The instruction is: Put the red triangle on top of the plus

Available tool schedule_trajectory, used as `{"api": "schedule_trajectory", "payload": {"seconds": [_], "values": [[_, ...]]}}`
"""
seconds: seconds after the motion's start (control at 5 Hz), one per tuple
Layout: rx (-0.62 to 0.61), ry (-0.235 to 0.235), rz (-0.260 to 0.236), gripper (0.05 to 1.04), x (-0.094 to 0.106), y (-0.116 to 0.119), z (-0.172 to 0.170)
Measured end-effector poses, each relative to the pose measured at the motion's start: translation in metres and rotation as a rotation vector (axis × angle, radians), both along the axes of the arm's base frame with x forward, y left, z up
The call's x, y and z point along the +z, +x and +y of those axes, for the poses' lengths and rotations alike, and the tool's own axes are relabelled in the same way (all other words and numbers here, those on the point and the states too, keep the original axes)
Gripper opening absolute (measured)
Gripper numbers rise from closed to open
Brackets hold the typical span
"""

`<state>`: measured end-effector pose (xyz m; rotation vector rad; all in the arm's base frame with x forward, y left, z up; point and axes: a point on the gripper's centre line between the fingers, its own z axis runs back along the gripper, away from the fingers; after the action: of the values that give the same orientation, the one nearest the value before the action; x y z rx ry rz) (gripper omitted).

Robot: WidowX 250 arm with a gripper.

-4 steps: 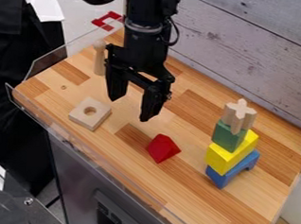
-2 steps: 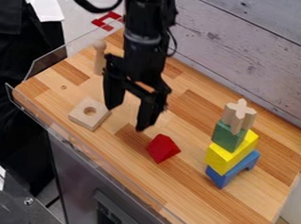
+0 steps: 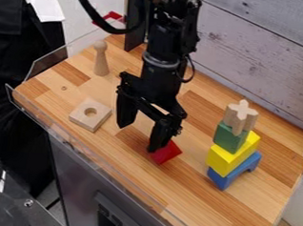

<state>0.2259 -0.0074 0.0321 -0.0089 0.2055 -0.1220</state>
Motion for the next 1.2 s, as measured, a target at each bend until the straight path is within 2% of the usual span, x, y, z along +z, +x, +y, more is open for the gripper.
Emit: {"api": "schedule_trajectory", "payload": {"seconds": [0.4, 0.6, 0.8, 1.0, 1.2], "values": [[0.003, 0.005, 0.009, 1.000, -0.007, 0.005, -0.004], [-0.020, 0.022, 0.009, 1.000, -0.007, 0.005, -0.008], [-0.039, 0.042, 0.039, 1.000, -0.012, -0.006, -0.014], [-0.072, 0.055, 0.033, 1.000, -0.005, -0.016, -0.020], [-0.070, 0.049, 0.020, 1.000, -0.004, -0.019, -0.021]]}}
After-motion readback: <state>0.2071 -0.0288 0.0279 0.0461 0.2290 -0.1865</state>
